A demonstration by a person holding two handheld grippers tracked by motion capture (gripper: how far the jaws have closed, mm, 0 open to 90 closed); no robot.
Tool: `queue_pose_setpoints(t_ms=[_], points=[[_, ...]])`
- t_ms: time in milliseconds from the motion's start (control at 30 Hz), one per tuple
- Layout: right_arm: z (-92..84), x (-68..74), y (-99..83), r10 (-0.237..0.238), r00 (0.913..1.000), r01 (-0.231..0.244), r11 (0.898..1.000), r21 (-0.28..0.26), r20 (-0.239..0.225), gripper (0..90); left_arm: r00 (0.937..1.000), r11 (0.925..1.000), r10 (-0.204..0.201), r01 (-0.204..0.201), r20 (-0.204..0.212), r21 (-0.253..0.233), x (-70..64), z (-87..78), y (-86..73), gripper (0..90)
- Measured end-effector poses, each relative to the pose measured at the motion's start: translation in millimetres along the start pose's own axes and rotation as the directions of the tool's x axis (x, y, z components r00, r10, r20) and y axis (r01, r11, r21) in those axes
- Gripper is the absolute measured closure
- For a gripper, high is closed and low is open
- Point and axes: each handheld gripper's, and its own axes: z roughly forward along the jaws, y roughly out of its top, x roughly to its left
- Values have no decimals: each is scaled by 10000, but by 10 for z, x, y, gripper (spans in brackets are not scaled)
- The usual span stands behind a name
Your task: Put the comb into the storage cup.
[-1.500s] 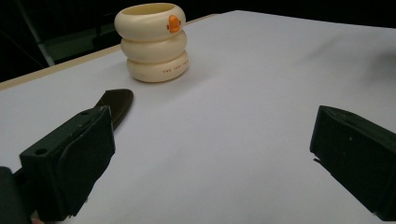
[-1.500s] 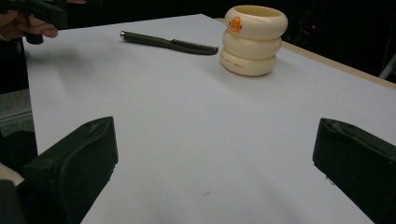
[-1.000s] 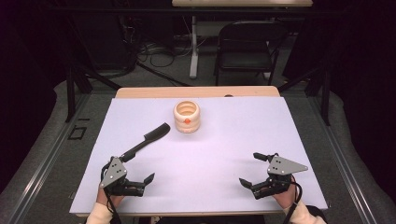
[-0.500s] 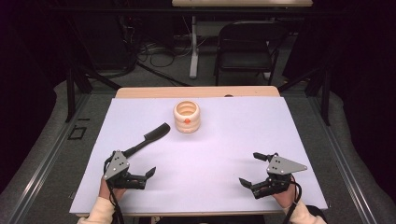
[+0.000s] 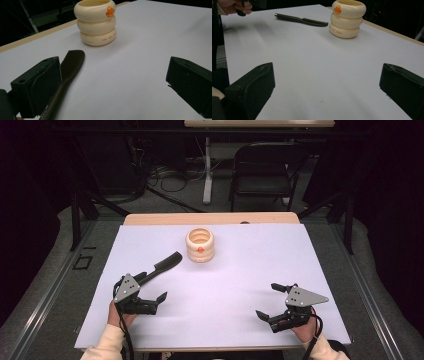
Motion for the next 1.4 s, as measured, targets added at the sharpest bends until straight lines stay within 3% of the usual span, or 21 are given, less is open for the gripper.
queue_pose_setpoints(t_ms=[400,767,933,1167,1267,1400], points=[[1,1,0,16,10000,-16,10000,-9,13,0,9997,9974,-12,30,-254,721,153,116,101,1],[11,6,2,3,10000,-3,10000,51,-3,0,9990,9833,394,-354,-187,1785,254,241,171,1],[1,9,1,17,10000,-17,10000,49,-2,0,9986,9674,394,-296,-341,2516,354,277,194,2],[10,11,-1,62,10000,-61,9999,99,-45,0,9973,9368,592,-403,-439,3474,501,345,212,0],[12,7,-2,54,10000,-54,9999,103,-46,0,9982,9254,495,-328,-346,3776,533,376,220,0],[14,12,-2,79,10000,-79,9999,107,-42,0,9976,8991,623,-435,-291,4356,573,426,244,0]])
